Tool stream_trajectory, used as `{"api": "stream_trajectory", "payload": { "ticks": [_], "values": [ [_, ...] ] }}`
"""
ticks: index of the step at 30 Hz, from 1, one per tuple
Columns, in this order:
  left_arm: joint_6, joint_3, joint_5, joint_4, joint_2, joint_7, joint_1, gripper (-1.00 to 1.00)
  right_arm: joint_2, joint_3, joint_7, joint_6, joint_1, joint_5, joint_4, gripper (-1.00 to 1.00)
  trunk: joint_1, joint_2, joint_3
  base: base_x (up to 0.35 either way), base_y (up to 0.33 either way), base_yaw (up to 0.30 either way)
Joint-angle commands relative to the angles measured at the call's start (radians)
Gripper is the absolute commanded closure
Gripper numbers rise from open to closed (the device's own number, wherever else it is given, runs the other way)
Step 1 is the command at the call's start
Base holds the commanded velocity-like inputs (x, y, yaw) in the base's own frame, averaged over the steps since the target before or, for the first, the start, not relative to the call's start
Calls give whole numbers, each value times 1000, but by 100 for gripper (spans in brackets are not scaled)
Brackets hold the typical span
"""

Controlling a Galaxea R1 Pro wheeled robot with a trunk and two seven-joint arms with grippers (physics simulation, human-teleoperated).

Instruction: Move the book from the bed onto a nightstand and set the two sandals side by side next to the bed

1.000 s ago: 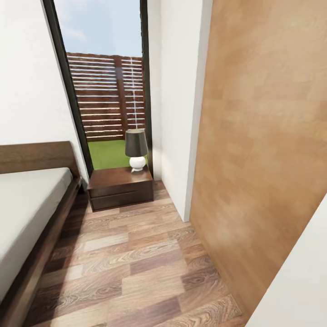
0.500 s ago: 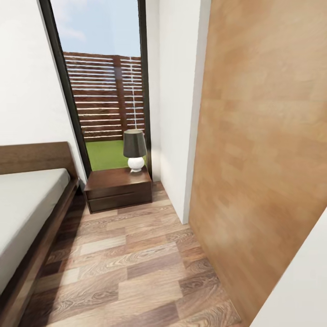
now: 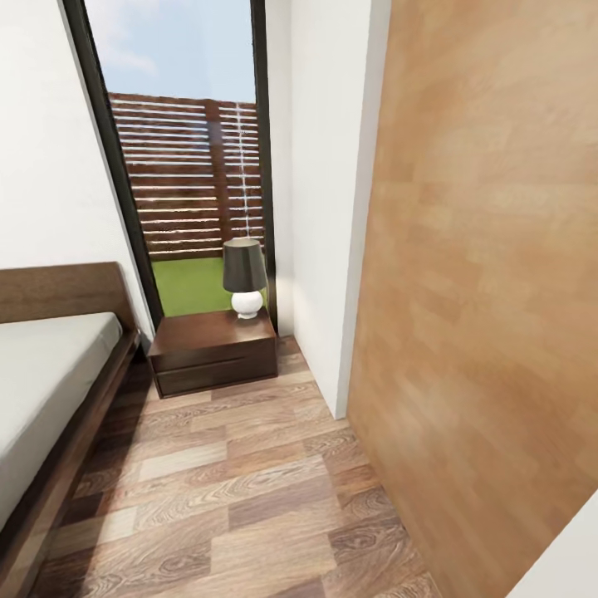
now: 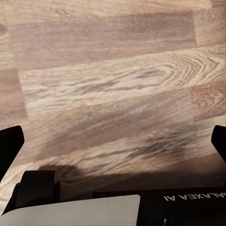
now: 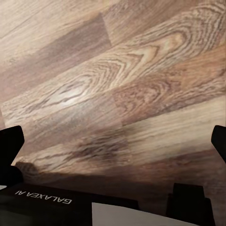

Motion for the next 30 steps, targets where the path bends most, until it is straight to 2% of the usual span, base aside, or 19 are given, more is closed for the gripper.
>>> {"api": "stream_trajectory", "payload": {
  "ticks": [1,7,24,30],
  "values": [
    [-2,5,0,1,0,-4,-1,-100,0,4,5,-6,-2,-8,5,-100,0,0,-1,20,0,0],
    [-2,5,1,2,0,-4,-1,-100,0,4,5,-6,-2,-8,5,-100,0,0,-1,6,0,123],
    [-1,4,1,1,0,-4,-1,-100,0,4,5,-6,-2,-8,5,-100,0,0,-1,1,0,278],
    [-1,4,0,1,0,-4,-1,-100,0,4,5,-6,-2,-8,5,-100,0,0,-1,193,0,64]
  ]
}}
